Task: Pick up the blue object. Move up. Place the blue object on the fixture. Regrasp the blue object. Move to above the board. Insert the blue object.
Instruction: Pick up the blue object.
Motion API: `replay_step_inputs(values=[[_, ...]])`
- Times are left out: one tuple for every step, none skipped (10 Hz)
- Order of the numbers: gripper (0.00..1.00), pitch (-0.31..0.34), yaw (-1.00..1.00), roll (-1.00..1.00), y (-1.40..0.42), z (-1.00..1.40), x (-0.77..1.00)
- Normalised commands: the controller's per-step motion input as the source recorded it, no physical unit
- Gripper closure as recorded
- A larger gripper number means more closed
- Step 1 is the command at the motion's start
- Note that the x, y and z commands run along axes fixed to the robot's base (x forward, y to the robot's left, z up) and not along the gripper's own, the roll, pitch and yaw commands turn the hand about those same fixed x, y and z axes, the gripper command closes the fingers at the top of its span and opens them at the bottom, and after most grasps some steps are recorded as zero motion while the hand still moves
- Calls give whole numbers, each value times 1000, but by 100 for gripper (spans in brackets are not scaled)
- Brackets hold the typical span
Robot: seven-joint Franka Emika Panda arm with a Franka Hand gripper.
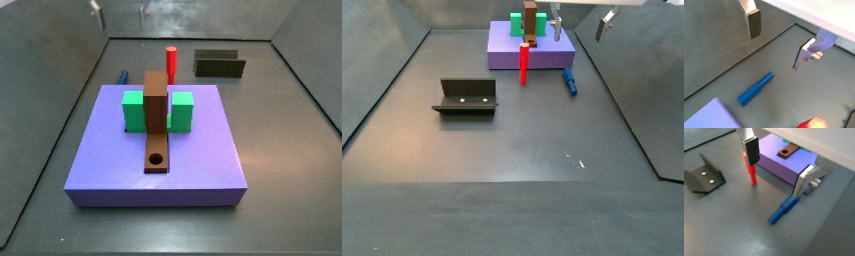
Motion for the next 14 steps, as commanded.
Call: replay_step_inputs(values=[[0,-159,111,24,-497,-297,-86],[0,-134,189,29,-457,-291,0],[0,-117,209,44,-474,-277,0],[0,-116,203,50,-437,-297,0],[0,-119,157,30,-357,-323,37],[0,-131,14,26,-183,-440,63],[0,-131,0,59,-91,-471,0],[0,-127,0,43,-97,-409,0],[0,-94,0,57,-54,-380,123],[0,-84,0,77,-46,-340,86],[0,-57,9,96,-57,-277,120],[0,-56,29,147,-66,-297,117],[0,-36,54,227,-37,-269,123],[0,-14,66,293,0,-254,131]])
